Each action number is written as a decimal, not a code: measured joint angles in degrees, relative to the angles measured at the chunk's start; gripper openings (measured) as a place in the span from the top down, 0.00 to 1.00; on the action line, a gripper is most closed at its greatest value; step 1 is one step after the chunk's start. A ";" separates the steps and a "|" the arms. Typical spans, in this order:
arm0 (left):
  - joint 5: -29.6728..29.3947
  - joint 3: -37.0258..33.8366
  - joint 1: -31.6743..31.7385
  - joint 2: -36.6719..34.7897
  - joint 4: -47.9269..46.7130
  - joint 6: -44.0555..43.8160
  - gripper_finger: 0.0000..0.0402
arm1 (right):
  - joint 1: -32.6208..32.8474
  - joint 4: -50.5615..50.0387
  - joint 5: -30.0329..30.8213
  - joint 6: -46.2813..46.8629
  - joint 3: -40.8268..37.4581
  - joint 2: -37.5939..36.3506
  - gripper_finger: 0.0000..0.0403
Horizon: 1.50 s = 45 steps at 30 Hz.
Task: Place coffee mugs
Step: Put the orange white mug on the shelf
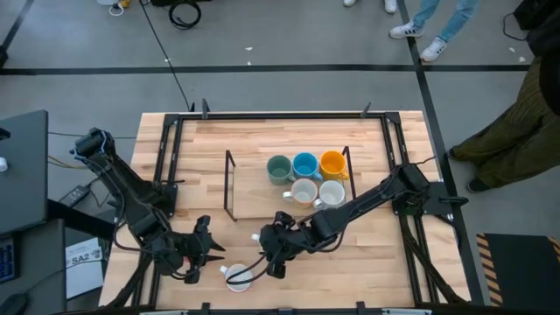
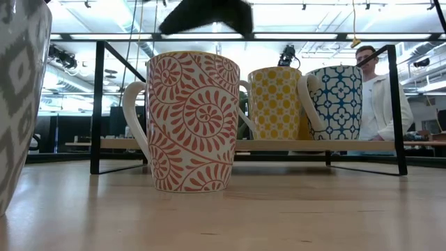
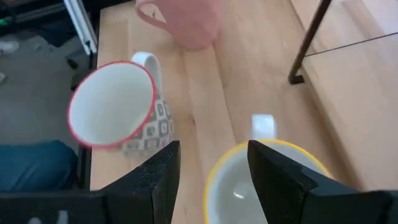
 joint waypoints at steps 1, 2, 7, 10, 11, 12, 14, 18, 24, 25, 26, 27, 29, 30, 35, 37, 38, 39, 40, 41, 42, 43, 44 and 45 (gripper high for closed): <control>-0.02 0.00 0.00 -0.01 0.16 0.01 0.75 | -0.02 0.88 -0.07 0.81 0.05 0.92 0.52; 0.00 0.00 0.00 0.01 0.28 0.01 0.75 | -0.07 1.04 -0.13 1.39 0.02 1.46 0.52; 0.05 0.00 0.00 0.00 0.74 0.17 0.75 | -0.02 0.01 1.30 1.67 -0.03 2.82 0.52; 0.08 0.00 0.00 0.01 1.02 0.42 0.75 | -0.07 0.01 1.26 2.08 0.01 3.23 0.52; 0.08 0.00 -0.02 0.01 1.12 0.41 0.75 | -0.07 -0.54 1.27 2.11 0.01 3.24 0.53; 0.09 0.02 -0.01 0.01 1.01 0.22 0.75 | -0.07 -0.66 1.46 2.11 -0.01 3.24 0.53; 0.10 0.00 -0.02 0.03 0.92 0.22 0.75 | 0.01 -1.33 2.56 2.18 0.08 3.24 0.54; 0.10 0.02 -0.02 0.03 1.24 0.12 0.75 | 0.06 -1.66 2.70 2.22 0.10 3.90 0.56; 0.14 0.02 -0.01 0.03 1.23 -0.01 0.75 | 0.39 -1.82 -0.02 2.12 -0.03 6.11 0.61; 0.14 0.02 0.00 0.03 1.24 -0.04 0.75 | 0.38 -1.67 -0.40 2.11 -0.03 6.19 0.61; 0.14 0.02 -0.02 0.03 1.24 -0.03 0.75 | 0.39 -1.90 -0.74 2.11 -0.01 6.16 0.62; 0.14 0.02 0.00 0.03 1.24 -0.01 0.75 | 0.37 -1.89 -1.03 2.11 0.01 6.13 0.62; 0.14 0.02 0.00 0.03 1.23 -0.04 0.75 | 0.39 -2.42 -1.40 2.11 0.04 6.13 0.64; 0.16 0.02 -0.02 0.05 1.22 -0.01 0.75 | 0.39 -2.68 -1.49 2.13 0.02 6.12 0.65; 0.17 0.02 -0.02 0.05 1.24 -0.04 0.75 | 0.37 -3.65 -2.81 2.08 0.04 6.10 0.75; 0.17 0.02 0.00 0.05 1.24 -0.01 0.75 | 0.37 -3.84 -3.48 1.78 0.04 6.10 0.81; 0.17 0.02 -0.02 0.05 1.26 -0.04 0.75 | 0.39 -4.05 -3.58 1.42 0.05 5.98 0.84; 0.17 0.02 -0.02 0.05 1.24 -0.03 0.75 | 0.42 -4.36 -3.55 1.17 0.06 5.78 0.87; 0.19 0.02 -0.02 0.05 1.24 -0.01 0.75 | 0.44 -3.97 -3.89 0.11 0.10 5.71 0.89; 0.19 0.02 -0.01 0.05 1.24 -0.03 0.75 | 0.54 -3.69 -3.96 -0.71 0.15 5.71 0.91; 0.17 0.02 -0.01 0.05 1.25 -0.04 0.75 | 0.60 -3.72 -4.38 -1.89 0.15 5.71 0.91; 0.17 0.02 -0.01 0.05 1.24 -0.04 0.75 | 0.63 -3.74 -5.03 -3.18 0.15 5.71 0.91; 0.18 0.02 0.00 0.05 1.24 -0.04 0.75 | 0.63 -3.76 -5.77 -4.37 0.15 5.71 0.91; 0.17 0.02 0.00 0.05 1.26 -0.05 0.75 | 0.63 -3.79 -6.57 -5.44 0.15 5.71 0.91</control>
